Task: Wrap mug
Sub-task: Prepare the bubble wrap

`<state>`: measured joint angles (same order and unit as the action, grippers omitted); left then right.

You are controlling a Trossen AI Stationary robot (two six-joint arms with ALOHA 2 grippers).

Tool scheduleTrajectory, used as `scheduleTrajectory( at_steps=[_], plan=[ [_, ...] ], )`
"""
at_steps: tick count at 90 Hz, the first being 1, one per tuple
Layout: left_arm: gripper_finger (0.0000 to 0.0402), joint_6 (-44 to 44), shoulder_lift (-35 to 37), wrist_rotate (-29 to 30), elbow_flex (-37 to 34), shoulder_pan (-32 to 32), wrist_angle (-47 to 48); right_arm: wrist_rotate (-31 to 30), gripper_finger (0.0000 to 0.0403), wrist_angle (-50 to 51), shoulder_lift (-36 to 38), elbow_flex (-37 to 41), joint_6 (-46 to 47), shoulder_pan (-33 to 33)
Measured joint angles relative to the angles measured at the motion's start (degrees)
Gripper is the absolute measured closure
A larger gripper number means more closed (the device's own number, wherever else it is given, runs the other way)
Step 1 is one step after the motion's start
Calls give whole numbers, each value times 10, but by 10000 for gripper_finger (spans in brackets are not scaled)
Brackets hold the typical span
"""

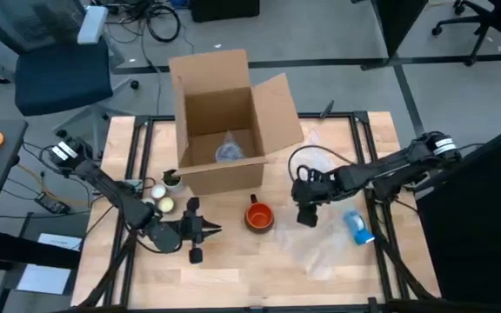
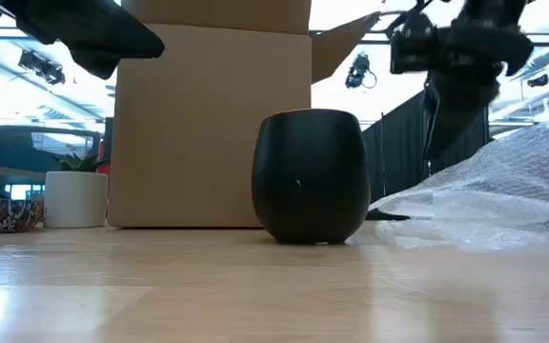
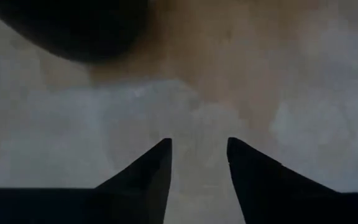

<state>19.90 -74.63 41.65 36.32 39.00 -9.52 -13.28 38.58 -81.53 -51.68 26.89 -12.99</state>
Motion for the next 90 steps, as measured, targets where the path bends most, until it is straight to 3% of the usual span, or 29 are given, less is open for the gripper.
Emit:
scheduleTrajectory(
  at_steps=[21,48,61,77,90],
  plan=[
    [385,0,0,0,0,0,1,-142,305,137,-95,-15,36,0],
    [385,0,0,-1,0,0,1,-282,354,390,-106,-81,113,22],
    [385,0,0,-4,0,0,1,-272,370,517,-98,-83,187,66],
    [385,2,0,-4,0,0,1,-196,383,514,-73,-74,197,139],
    [385,2,0,-4,0,0,1,-187,391,514,-68,-73,200,203]
  ],
)
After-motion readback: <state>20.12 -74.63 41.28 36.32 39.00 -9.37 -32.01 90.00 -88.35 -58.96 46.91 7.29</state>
